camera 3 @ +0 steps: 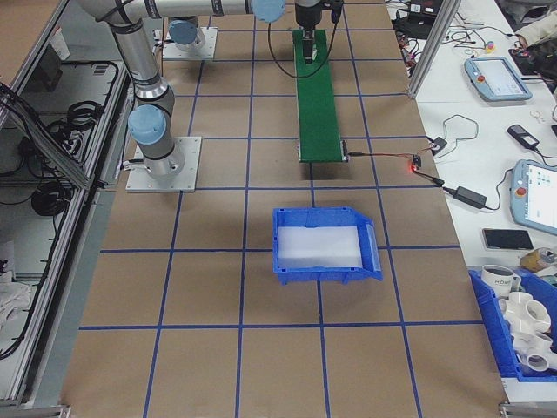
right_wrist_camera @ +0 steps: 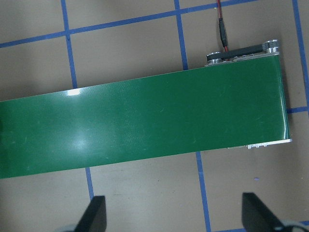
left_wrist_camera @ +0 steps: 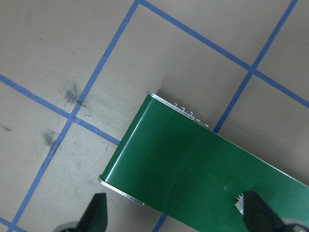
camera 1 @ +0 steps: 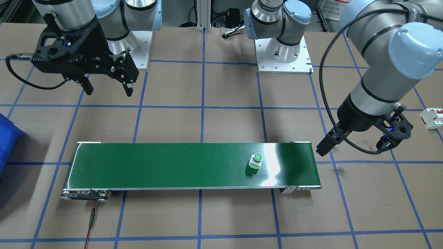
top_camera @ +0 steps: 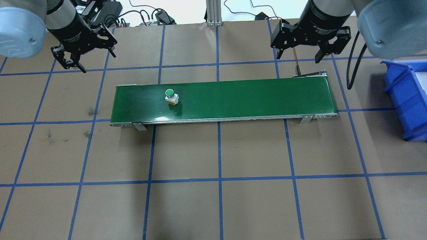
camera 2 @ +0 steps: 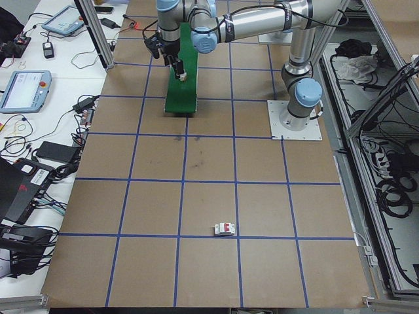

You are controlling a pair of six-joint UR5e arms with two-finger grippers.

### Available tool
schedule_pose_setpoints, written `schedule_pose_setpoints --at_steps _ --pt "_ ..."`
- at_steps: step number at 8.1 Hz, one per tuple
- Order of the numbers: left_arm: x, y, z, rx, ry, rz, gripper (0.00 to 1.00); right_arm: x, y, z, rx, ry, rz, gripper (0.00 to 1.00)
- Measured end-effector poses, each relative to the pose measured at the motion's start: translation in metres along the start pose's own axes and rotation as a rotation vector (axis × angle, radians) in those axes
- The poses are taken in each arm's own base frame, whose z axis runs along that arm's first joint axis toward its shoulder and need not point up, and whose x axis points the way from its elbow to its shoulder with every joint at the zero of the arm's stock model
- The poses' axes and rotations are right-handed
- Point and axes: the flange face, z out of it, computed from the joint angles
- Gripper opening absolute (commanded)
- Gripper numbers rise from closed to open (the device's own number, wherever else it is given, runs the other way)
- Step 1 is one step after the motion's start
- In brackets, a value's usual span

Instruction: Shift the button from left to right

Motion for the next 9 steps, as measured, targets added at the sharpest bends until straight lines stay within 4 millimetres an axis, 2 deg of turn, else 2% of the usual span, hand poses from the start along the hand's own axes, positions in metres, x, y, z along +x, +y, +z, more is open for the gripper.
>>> schedule_pose_setpoints --at_steps 2,5,7,9 --pt "0.000 0.012 -0.021 0.030 0.016 0.176 1.00 -0.002 -0.015 0.023 -0.023 0.004 0.053 1.00" --pt "-0.001 0.029 -0.048 0.074 0.027 0.412 1.00 -0.005 -0.037 0.063 -0.060 -0.007 0.003 1.00" --pt "-0.004 0.040 -0.065 0.102 0.024 0.471 1.00 -0.005 -0.052 0.091 -0.081 -0.042 0.000 1.00" --pt "-0.009 0.053 -0.088 0.141 0.028 0.490 1.00 0.008 -0.069 0.119 -0.130 -0.111 0.076 1.00"
